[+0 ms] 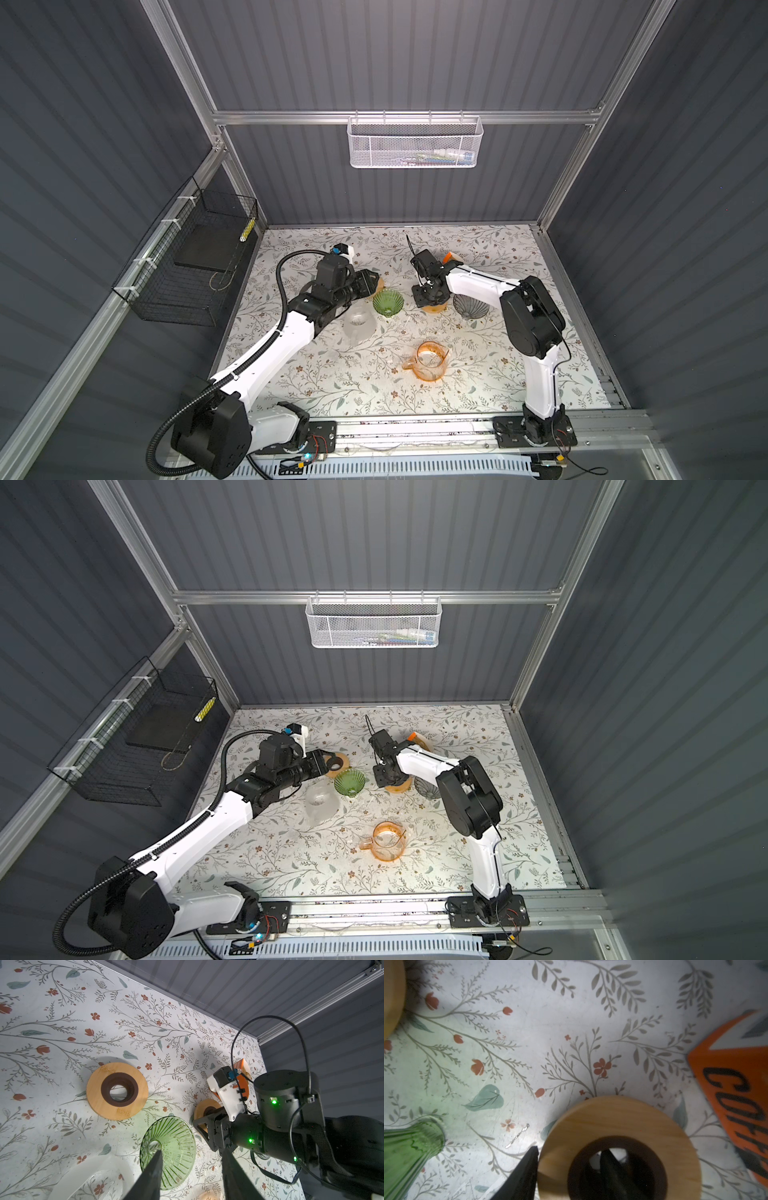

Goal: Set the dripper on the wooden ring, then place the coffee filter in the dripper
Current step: 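Insert the right gripper into the wooden ring's hole and grip it, then lift the wooden ring off the table with the right gripper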

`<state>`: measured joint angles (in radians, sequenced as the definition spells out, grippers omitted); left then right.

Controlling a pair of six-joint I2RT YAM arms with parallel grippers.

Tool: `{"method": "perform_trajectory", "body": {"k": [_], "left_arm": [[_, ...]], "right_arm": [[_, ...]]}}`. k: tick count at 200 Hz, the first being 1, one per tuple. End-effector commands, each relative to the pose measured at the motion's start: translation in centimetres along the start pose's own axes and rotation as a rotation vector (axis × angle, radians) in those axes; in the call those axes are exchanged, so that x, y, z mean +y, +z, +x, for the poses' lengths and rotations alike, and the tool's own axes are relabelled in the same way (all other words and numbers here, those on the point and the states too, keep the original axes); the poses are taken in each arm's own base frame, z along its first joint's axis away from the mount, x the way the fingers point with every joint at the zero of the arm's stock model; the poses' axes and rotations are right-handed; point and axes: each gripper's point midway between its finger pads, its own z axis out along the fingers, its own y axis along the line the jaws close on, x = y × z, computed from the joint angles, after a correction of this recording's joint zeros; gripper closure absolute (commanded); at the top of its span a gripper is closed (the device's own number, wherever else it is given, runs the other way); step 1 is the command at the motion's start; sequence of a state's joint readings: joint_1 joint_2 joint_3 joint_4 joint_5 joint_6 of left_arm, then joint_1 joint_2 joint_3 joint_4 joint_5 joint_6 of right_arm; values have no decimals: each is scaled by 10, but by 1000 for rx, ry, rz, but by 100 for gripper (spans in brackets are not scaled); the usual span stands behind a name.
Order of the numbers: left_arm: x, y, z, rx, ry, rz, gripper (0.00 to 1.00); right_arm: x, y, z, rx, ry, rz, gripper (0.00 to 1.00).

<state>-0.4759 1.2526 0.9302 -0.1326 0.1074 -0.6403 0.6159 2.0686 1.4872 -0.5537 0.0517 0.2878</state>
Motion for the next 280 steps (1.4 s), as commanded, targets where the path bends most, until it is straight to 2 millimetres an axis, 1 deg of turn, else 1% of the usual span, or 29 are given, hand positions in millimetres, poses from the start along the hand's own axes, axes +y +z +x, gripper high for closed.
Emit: {"method": "perform_trajectory", "body": {"k": [1,47,61,75,101,123,153,169,191,216,228,235,260,280], "left_arm": [[0,-2,2,3,-9,16,53],[1,-3,2,1,-11,15,53],[0,-4,2,-2,-11,18,53],[0,-4,1,-3,-13,19,53],[-1,-7,0,-7,-11,20,53],[-1,-11,-1,-16,-9,15,53],[-1,-15,-3,-18,11,5,53],[-1,-16,-3,-14,25,1,53],[0,-16,-2,-6,35,-10,53],[2,-16,0,2,41,-17,53],[4,-17,0,5,51,-34,53],[6,-18,0,2,55,-45,53],[6,-19,-1,2,64,-51,52],[8,-20,0,3,57,-54,52]], "right_arm": [[-1,7,2,21,4,17,50],[-1,9,3,27,-13,38,50],[-1,8,3,26,-10,42,54],[-1,6,1,17,-10,43,61],[0,-5,-4,-12,-7,37,66],[1,-24,-13,-55,-5,30,70],[6,-53,-21,-106,-9,4,70],[9,-71,-24,-133,-23,-1,70],[14,-102,-23,-168,-57,-4,69],[20,-136,-13,-189,-88,-10,69],[22,-150,-5,-199,-107,2,69],[27,-159,1,-205,-120,-5,69],[37,-177,27,-186,-152,3,69],[49,-185,49,-162,-168,-19,69]]}}
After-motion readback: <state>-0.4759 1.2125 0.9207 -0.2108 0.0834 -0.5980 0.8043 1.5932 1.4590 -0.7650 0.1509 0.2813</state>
